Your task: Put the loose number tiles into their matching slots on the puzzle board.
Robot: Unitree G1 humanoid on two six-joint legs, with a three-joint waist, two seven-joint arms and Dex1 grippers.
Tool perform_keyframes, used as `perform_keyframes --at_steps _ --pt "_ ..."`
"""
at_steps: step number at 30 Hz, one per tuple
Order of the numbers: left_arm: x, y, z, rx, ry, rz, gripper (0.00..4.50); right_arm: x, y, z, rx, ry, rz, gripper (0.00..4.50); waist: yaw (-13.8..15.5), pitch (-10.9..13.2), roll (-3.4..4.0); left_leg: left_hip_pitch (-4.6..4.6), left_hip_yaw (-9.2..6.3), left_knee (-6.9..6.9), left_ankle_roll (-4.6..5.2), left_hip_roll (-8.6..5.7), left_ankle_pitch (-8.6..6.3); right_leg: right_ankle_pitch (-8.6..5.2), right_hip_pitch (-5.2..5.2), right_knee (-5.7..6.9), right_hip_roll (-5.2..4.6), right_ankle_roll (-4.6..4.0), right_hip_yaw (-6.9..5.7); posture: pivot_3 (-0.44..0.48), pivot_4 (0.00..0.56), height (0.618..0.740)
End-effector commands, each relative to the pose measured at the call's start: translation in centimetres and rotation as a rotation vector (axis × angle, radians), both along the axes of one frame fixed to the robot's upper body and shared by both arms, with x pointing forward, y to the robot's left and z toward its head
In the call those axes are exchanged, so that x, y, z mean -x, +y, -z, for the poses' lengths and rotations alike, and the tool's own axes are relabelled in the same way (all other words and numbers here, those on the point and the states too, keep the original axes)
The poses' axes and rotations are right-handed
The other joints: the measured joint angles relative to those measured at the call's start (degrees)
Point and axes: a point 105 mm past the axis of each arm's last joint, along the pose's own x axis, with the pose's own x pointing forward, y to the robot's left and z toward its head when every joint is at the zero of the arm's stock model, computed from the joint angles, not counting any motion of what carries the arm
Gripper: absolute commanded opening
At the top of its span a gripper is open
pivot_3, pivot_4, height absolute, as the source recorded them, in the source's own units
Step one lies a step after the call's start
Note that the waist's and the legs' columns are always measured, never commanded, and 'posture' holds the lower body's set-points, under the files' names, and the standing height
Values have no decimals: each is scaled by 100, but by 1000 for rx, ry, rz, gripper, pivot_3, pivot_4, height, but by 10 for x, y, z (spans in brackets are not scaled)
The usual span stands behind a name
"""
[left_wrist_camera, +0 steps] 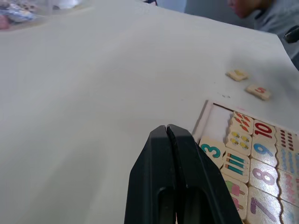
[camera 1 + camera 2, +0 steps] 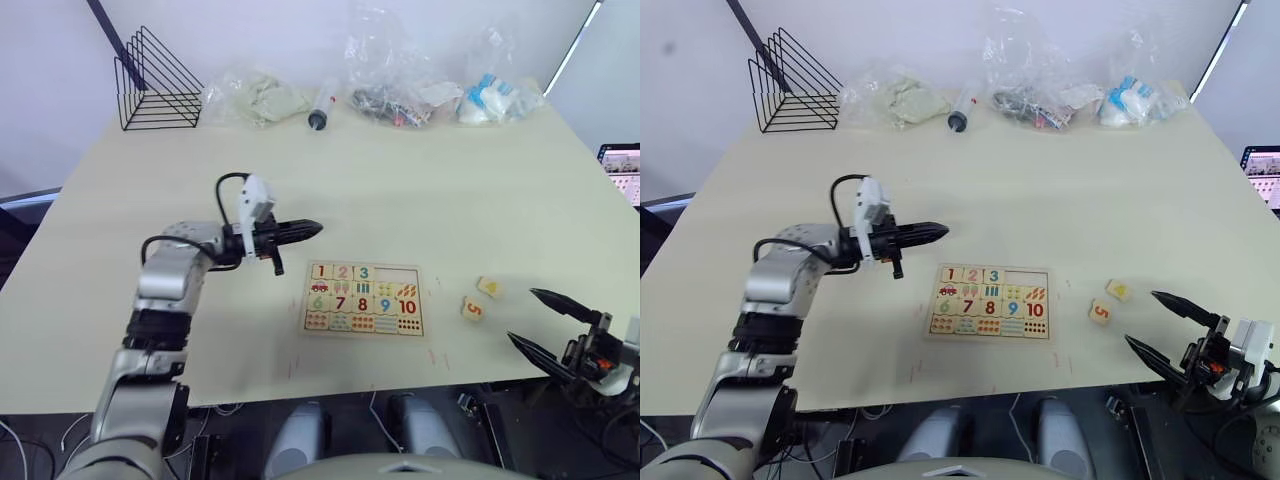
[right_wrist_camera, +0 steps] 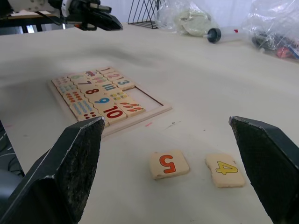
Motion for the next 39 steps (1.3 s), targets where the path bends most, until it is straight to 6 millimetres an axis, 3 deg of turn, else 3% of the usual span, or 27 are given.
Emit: perform_keyframes --at_steps 1,4,7,14,16,28,39 --pt "9 11 -16 52 -40 -47 55 -2 -5 -5 19 -7 15 4500 1 0 0 -1 0 -1 -1 0 1 0 0 -3 0 0 0 0 150 740" --pt "17 26 -13 89 -4 -124 55 -5 -5 -5 19 -4 24 4500 21 -1 -1 -1 0 0 0 -1 0 0 1 -3 -4 0 -1 0 150 740" --pt "28 44 -8 111 -22 -223 764 -8 -5 -9 15 4 34 4500 5 -2 1 0 1 -1 1 -1 -1 0 1 -3 -7 0 -1 0 150 740" --pt "55 60 3 118 -20 -313 3923 -9 -16 -3 28 56 82 4500 46 -5 -2 -2 5 -4 9 15 -6 0 1 -7 -12 -1 -3 0 150 740" --pt "62 66 4 116 -31 -346 4460 -9 -19 -1 38 68 95 4500 38 -7 -2 0 10 -4 10 16 -7 0 1 -8 -14 -1 -2 0 150 740" --pt "115 99 37 66 32 -419 4460 -2 -41 17 137 153 154 4500 18 -9 -4 2 33 -5 15 18 -9 -13 2 -12 -12 -22 4 0 150 740" --pt "127 112 48 -13 -2 -447 4460 -7 -41 11 110 123 114 4500 4 -10 -6 3 48 -5 16 23 -10 -15 2 -12 -6 -26 7 0 150 740"
